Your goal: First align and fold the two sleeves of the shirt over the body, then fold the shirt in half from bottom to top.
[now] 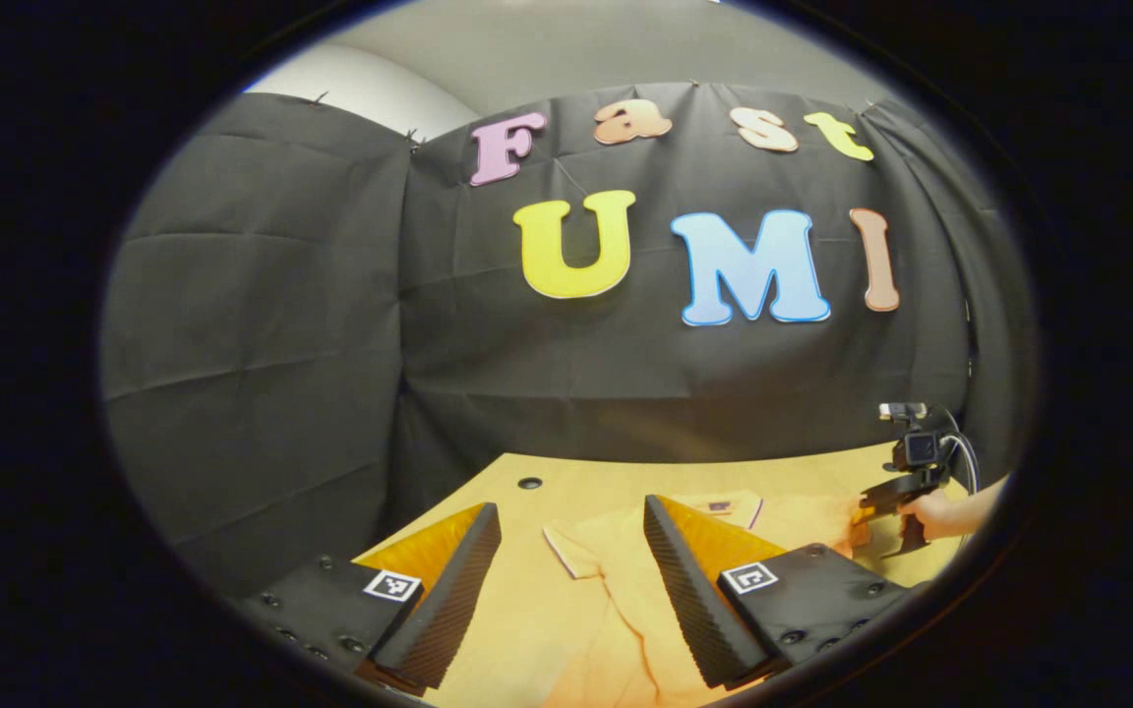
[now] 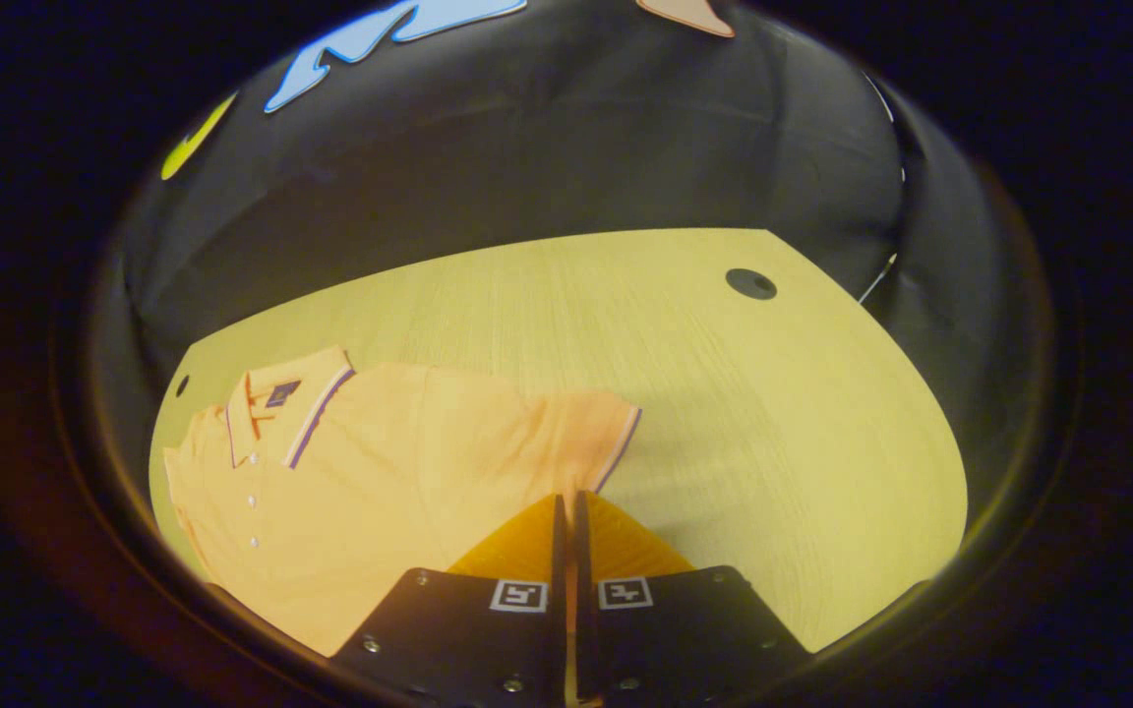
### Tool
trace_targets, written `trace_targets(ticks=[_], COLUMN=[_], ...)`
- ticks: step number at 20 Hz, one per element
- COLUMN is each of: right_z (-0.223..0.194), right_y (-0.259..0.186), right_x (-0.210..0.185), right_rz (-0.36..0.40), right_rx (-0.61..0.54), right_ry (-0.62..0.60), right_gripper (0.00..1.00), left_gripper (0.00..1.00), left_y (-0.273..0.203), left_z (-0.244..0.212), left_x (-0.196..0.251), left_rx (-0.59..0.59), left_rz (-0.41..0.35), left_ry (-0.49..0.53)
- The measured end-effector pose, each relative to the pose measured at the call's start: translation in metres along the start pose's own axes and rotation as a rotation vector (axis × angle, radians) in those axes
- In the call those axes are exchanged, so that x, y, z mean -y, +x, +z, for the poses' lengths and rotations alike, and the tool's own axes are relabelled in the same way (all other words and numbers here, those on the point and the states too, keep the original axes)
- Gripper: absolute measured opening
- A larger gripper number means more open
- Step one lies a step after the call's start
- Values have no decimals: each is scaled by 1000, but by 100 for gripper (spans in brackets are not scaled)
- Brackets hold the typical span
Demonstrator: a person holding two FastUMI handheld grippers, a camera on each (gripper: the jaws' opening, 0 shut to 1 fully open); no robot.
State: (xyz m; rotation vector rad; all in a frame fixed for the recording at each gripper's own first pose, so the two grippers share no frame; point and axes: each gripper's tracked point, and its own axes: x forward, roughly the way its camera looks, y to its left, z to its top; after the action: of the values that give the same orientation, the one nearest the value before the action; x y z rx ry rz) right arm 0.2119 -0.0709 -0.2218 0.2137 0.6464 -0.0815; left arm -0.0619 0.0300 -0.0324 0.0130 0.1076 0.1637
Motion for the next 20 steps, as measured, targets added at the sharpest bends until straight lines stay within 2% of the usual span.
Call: trace_targets(ticks=[8,10,14,15,18,20], right_z=[22,17,0,-3,-10,-13], right_y=[-38,-40,-39,-38,-32,-32], right_x=[-57,-74,-108,-114,-127,-133], right_rz=[117,144,203,212,220,236], right_rx=[118,116,94,86,67,59], right_ry=[-167,-226,-303,-317,-336,-326], right_gripper=[4,4,4,4,4,6], left_gripper=[99,95,95,92,99,96], left_y=[2,1,-2,-2,-3,-4], left_z=[-4,-6,-7,-7,-11,-13], left_x=[-3,-2,-9,-12,-20,-24], left_rx=[-8,-9,-8,-9,-16,-21], left_rz=[-6,-12,-5,-2,11,16], left_ry=[-21,-21,-16,-17,-19,-20])
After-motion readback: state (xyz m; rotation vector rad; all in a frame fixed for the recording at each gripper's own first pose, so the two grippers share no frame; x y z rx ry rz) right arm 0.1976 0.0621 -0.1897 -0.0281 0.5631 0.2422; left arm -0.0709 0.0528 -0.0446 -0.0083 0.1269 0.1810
